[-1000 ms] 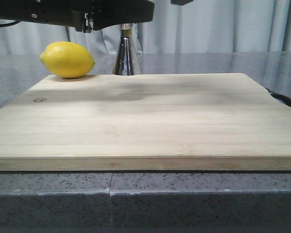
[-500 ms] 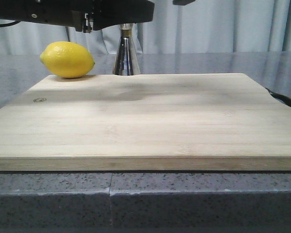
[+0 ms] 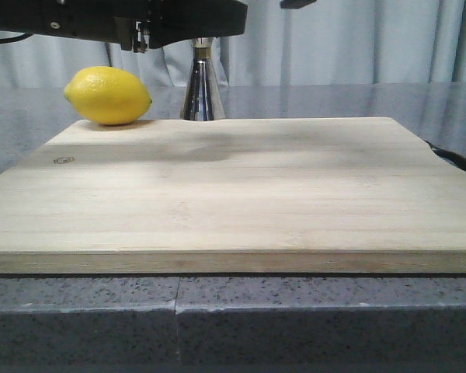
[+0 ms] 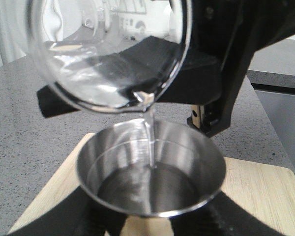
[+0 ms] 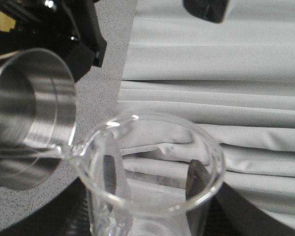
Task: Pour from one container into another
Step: 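Tilt the beaker with the right gripper, pouring liquid into the jigger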
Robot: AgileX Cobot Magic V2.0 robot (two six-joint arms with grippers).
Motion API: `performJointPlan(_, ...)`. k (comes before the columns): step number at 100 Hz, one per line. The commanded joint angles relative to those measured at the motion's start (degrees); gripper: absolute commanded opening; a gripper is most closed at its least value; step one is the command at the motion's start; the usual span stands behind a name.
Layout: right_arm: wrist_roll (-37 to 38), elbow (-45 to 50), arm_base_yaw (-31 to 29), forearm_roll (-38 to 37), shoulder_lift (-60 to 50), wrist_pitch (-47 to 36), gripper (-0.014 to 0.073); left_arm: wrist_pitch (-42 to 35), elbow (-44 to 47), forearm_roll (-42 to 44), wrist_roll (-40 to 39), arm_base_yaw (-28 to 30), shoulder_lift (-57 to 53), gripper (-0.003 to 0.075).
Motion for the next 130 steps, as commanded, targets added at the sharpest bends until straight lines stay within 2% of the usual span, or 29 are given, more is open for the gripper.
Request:
performJointPlan(1,-0.06,-2.16,-0.02,-1.38,-2.02,-0.59,0.0279,5.56,-1.70,-5.46,0.16,-0.45,-3.15,0.0281)
performJointPlan(116,0.05,-2.16,-0.02,-0.59,-2.02,-0.59,0.0279,5.56,-1.70,-5.46,0.16,-0.45,-3.15,0.0281)
performJointPlan(130,6.52,-2.16,-0.02,4.27,-2.02,0.98,0.0279,5.56,-1.70,-5.46,0.16,-0.45,-3.15,0.0281)
